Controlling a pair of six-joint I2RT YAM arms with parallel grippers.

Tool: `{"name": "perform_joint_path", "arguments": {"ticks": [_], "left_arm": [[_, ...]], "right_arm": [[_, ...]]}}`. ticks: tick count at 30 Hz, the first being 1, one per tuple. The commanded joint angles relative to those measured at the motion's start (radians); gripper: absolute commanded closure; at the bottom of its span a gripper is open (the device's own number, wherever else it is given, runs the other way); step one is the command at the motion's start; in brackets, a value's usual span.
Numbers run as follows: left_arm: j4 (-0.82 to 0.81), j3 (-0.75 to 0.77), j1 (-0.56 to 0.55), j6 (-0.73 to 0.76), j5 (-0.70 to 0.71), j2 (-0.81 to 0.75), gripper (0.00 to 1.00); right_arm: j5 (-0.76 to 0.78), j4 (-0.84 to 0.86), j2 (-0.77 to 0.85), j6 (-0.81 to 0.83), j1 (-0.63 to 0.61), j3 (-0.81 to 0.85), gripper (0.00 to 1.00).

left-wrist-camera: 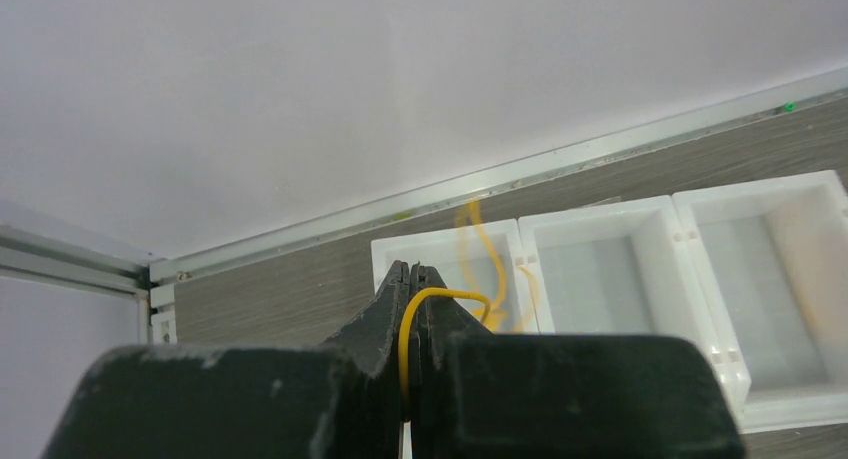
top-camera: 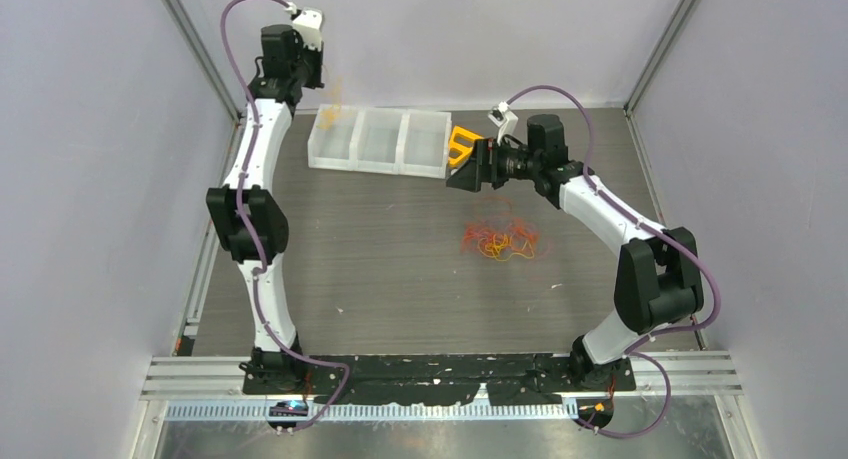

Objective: Untangle the cables

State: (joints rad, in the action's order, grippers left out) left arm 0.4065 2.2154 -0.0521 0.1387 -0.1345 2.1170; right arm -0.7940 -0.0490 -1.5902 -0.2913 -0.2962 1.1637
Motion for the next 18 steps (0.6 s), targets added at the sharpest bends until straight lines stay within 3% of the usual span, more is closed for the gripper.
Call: {"name": "perform_joint_path", "arguments": {"ticks": [1,9,18], "left_arm": [[-0.074,0.056,0.004,0.012,0.071,0.025,1.0],[-0.013,0.007,0.004,0.046,0.067,0.088,1.0],[0.128,0.068,0.004,0.053,0.117,0.192,1.0]], "right_arm": [[-0.028,-0.012,0.04,0.029,0.014,-0.003,0.04],[-0.04,-0.031,0.019,0.033,0.019,0.011,0.04],[-0.041,-0.049,0.005,0.042,0.035,0.002,0.04]]}}
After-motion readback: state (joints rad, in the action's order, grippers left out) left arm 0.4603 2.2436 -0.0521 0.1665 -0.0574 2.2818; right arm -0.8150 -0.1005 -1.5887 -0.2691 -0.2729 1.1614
